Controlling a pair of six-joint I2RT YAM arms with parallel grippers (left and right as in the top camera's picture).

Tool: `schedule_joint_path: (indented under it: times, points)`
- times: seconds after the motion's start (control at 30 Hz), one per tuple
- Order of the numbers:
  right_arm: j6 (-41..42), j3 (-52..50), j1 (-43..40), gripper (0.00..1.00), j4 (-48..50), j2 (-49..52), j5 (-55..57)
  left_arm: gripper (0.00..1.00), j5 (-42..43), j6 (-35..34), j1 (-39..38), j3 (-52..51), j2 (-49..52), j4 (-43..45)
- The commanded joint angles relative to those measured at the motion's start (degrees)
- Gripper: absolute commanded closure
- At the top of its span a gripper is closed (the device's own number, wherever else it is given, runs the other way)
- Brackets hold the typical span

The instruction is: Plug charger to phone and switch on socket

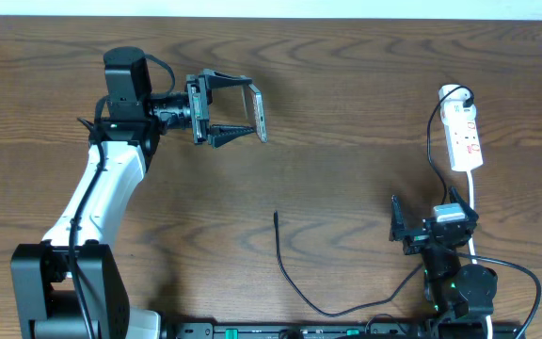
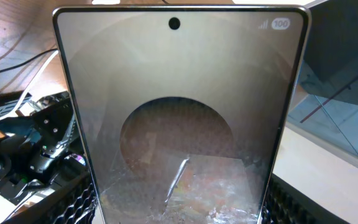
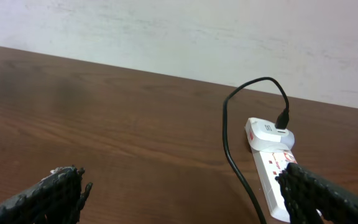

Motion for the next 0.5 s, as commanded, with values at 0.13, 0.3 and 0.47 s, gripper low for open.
schedule_joint_path:
  times: [0.13, 0.3, 0.47]
  points:
    - [-0.6, -0.1, 0.4, 0.01, 0.0, -0.1, -0.4, 0.93, 1.2, 0.0, 0.3, 1.2, -1.3, 0.5]
    - [-0.6, -0.1, 0.4, 0.01, 1.2, -0.1, -3.9, 0.93, 1.2, 0.0, 0.3, 1.2, -1.3, 0.5]
    - [0.9, -0.1, 0.4, 0.01, 3.3, -0.1, -5.6, 0.93, 1.2, 0.0, 0.3, 1.2, -1.3, 0.5]
